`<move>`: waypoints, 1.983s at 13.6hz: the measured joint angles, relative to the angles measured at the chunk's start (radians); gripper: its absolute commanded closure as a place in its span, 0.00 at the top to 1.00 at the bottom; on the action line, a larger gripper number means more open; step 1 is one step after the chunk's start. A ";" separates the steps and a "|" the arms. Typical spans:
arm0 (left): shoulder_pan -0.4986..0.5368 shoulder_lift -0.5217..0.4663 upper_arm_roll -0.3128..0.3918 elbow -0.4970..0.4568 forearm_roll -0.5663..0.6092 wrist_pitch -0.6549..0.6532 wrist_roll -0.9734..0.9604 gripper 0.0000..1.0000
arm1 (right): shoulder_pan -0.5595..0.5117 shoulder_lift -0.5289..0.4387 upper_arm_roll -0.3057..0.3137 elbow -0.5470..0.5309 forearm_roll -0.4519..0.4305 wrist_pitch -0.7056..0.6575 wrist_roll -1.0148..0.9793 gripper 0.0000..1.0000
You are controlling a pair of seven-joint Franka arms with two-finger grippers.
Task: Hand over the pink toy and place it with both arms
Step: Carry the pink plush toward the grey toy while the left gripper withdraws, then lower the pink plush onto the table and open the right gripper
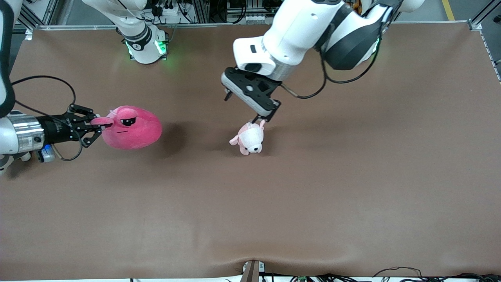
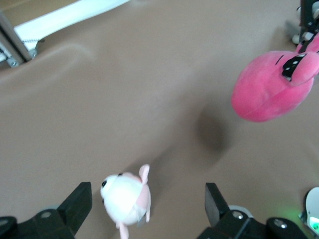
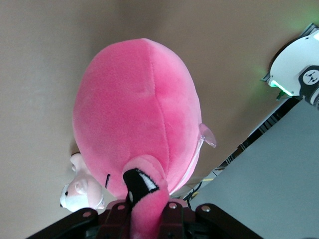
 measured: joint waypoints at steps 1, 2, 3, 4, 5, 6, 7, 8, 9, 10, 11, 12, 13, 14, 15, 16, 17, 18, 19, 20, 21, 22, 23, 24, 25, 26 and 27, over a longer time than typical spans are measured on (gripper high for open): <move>0.017 -0.010 0.000 0.000 0.000 -0.027 -0.010 1.00 | -0.026 0.019 0.000 0.000 -0.005 -0.006 -0.025 0.00; 0.035 -0.019 0.001 0.000 0.000 -0.051 -0.014 1.00 | -0.047 0.037 -0.001 0.000 -0.015 -0.008 -0.064 0.00; 0.055 -0.026 0.001 0.000 0.000 -0.072 -0.014 1.00 | -0.063 0.055 -0.001 -0.001 -0.026 -0.009 -0.106 0.00; 0.072 -0.032 0.001 0.000 0.000 -0.091 -0.014 1.00 | -0.076 0.072 -0.001 -0.001 -0.036 -0.009 -0.139 0.00; 0.089 -0.038 0.002 0.000 0.000 -0.118 -0.014 1.00 | -0.091 0.090 -0.002 -0.001 -0.041 -0.009 -0.168 0.00; 0.099 -0.042 0.002 0.000 0.000 -0.149 -0.020 1.00 | -0.105 0.108 -0.002 -0.001 -0.046 -0.009 -0.190 0.00; 0.106 -0.044 0.002 0.000 0.000 -0.173 -0.037 1.00 | -0.117 0.125 -0.002 -0.001 -0.054 -0.010 -0.207 0.00; 0.109 -0.045 0.003 0.000 0.000 -0.192 -0.059 1.00 | -0.126 0.142 -0.002 -0.001 -0.067 -0.010 -0.225 0.00; 0.110 -0.046 0.003 0.000 0.004 -0.213 -0.077 1.00 | -0.132 0.159 -0.002 -0.001 -0.083 -0.010 -0.248 0.00; 0.110 -0.048 0.003 0.000 0.019 -0.236 -0.094 1.00 | -0.136 0.174 -0.002 -0.001 -0.095 -0.010 -0.266 0.00; 0.112 -0.052 0.003 0.000 0.048 -0.259 -0.114 1.00 | -0.138 0.188 -0.002 -0.001 -0.105 -0.010 -0.279 0.00; 0.116 -0.057 0.004 0.000 0.076 -0.284 -0.131 1.00 | -0.138 0.198 -0.002 -0.001 -0.116 -0.010 -0.291 0.00; 0.123 -0.064 0.004 0.000 0.095 -0.309 -0.140 1.00 | -0.139 0.206 -0.002 -0.001 -0.129 -0.010 -0.313 0.00; 0.129 -0.070 0.004 0.000 0.109 -0.332 -0.145 1.00 | -0.142 0.211 -0.002 0.000 -0.137 -0.008 -0.341 0.00; 0.137 -0.075 0.005 0.000 0.118 -0.352 -0.147 1.00 | -0.148 0.216 -0.002 0.001 -0.147 -0.005 -0.361 0.00; 0.144 -0.079 0.005 0.000 0.122 -0.371 -0.148 1.00 | -0.155 0.221 -0.002 0.005 -0.156 -0.003 -0.373 0.00; 0.150 -0.081 0.006 0.000 0.124 -0.391 -0.152 1.00 | -0.160 0.227 -0.002 0.012 -0.160 -0.001 -0.379 0.00; 0.154 -0.081 0.008 0.000 0.133 -0.410 -0.166 1.00 | -0.164 0.233 -0.003 0.021 -0.163 0.003 -0.384 0.00; 0.161 -0.081 0.008 0.000 0.158 -0.425 -0.185 1.00 | -0.167 0.240 -0.003 0.032 -0.167 0.009 -0.385 0.00; 0.172 -0.082 0.008 0.000 0.183 -0.435 -0.194 1.00 | -0.171 0.247 -0.003 0.042 -0.172 0.020 -0.386 0.00; 0.188 -0.084 0.009 0.000 0.198 -0.444 -0.196 1.00 | -0.175 0.254 -0.003 0.047 -0.177 0.032 -0.386 0.00; 0.207 -0.088 0.010 0.000 0.204 -0.458 -0.197 1.00 | -0.180 0.261 -0.003 0.051 -0.180 0.041 -0.388 0.00; 0.228 -0.092 0.010 0.000 0.208 -0.474 -0.197 1.00 | -0.183 0.268 -0.003 0.054 -0.182 0.045 -0.393 0.00; 0.250 -0.095 0.011 0.000 0.212 -0.486 -0.197 1.00 | -0.184 0.275 -0.003 0.055 -0.186 0.049 -0.407 0.00; 0.275 -0.097 0.012 0.000 0.214 -0.495 -0.197 1.00 | -0.185 0.281 -0.003 0.056 -0.195 0.056 -0.425 0.00; 0.300 -0.100 0.012 0.001 0.214 -0.502 -0.197 1.00 | -0.185 0.286 -0.003 0.056 -0.207 0.064 -0.445 0.00; 0.324 -0.105 0.012 0.001 0.215 -0.507 -0.196 1.00 | -0.185 0.290 -0.003 0.056 -0.217 0.070 -0.465 0.00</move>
